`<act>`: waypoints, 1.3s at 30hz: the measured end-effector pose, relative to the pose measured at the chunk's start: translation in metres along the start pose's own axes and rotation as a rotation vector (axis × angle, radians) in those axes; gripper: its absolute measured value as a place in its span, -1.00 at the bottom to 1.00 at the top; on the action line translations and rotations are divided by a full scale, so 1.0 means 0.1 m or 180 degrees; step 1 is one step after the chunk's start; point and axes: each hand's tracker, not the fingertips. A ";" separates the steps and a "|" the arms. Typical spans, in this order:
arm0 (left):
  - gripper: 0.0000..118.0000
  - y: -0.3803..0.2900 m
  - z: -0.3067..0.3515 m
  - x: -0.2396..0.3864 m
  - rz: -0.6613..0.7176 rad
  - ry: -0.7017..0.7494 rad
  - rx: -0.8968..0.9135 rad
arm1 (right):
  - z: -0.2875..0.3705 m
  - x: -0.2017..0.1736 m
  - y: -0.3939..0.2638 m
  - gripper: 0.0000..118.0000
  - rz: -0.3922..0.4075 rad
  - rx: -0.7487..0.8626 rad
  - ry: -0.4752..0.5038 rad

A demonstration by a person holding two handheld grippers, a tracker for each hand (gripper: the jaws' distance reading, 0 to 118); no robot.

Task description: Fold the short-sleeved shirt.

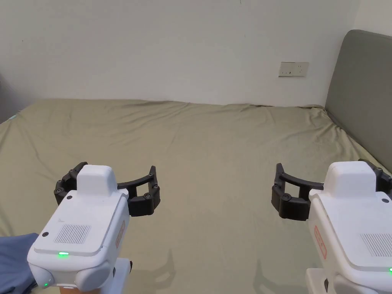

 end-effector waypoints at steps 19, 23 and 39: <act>1.00 -0.01 0.00 -0.01 -0.0030 0.0005 -0.0021 | -0.02 -0.02 -0.02 1.00 0.0005 0.0001 0.0000; 1.00 -0.01 0.00 -0.02 -0.0017 0.0014 -0.0021 | -0.01 -0.02 -0.01 1.00 -0.0004 0.0014 -0.0007; 1.00 0.04 0.02 -0.04 0.0003 0.0011 -0.0007 | -0.14 0.01 0.04 1.00 -0.0626 -0.0816 -0.0204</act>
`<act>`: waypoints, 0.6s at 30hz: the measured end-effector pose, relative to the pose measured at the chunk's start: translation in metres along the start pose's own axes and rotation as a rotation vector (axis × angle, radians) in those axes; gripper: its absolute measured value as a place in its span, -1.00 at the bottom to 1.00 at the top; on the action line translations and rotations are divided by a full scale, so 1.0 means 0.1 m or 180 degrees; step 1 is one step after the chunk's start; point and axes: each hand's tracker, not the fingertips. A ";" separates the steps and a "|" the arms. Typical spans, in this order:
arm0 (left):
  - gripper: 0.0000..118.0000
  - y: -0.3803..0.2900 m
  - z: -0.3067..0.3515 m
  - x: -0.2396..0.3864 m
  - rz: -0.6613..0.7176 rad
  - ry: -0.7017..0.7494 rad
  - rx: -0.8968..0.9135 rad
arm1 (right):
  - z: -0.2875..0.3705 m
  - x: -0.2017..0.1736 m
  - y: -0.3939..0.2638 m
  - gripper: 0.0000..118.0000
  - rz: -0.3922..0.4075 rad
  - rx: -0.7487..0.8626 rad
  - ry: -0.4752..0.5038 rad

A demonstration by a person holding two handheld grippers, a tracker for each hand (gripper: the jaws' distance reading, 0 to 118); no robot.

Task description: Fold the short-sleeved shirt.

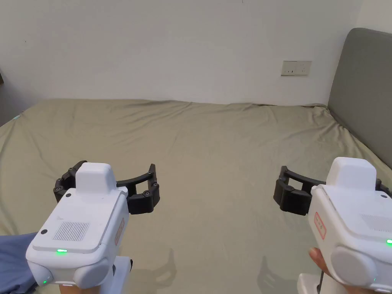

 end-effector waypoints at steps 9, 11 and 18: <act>1.00 0.05 0.00 -0.02 0.0066 -0.0017 0.0030 | -0.05 0.06 0.27 1.00 -0.0482 -0.1036 -0.0211; 1.00 0.06 0.00 -0.01 0.0063 -0.0017 0.0036 | -0.04 0.03 0.31 1.00 -0.0410 -0.1057 -0.0298; 1.00 0.07 -0.01 -0.01 0.0048 -0.0015 0.0042 | -0.06 0.02 0.28 1.00 -0.0210 -0.0926 -0.0339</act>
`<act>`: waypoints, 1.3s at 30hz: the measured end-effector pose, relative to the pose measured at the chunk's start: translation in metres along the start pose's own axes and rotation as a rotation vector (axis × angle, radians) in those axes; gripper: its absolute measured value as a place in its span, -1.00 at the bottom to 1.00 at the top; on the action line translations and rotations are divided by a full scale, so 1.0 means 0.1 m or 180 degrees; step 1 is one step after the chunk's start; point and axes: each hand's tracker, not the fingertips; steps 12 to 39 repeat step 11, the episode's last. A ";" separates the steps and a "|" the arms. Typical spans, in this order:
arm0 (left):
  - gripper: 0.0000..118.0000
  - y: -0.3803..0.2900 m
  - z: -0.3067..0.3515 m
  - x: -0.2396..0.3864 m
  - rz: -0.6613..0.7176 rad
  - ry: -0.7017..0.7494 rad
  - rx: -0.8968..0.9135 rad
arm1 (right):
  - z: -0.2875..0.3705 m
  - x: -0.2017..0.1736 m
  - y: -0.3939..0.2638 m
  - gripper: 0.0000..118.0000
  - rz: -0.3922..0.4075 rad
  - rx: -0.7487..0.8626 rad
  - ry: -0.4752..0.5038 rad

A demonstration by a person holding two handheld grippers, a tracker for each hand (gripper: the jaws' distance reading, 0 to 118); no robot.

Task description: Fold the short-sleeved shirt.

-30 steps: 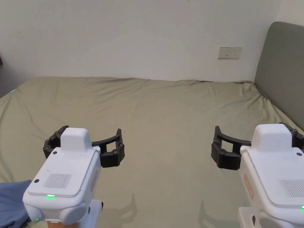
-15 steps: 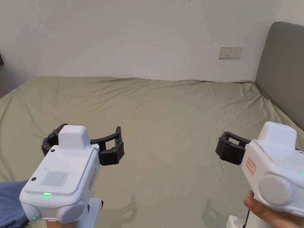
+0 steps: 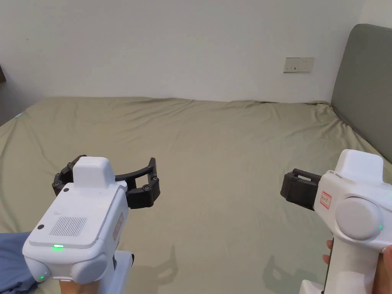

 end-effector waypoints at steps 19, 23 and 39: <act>1.00 -0.01 0.02 -0.01 -0.0021 -0.0010 -0.0005 | 0.02 -0.08 -0.07 1.00 0.0148 0.0361 0.0169; 1.00 -0.01 0.02 -0.01 -0.0021 -0.0010 -0.0005 | 0.02 -0.08 -0.07 1.00 0.0148 0.0361 0.0169; 1.00 -0.01 0.02 -0.01 -0.0021 -0.0010 -0.0005 | 0.02 -0.08 -0.07 1.00 0.0148 0.0361 0.0169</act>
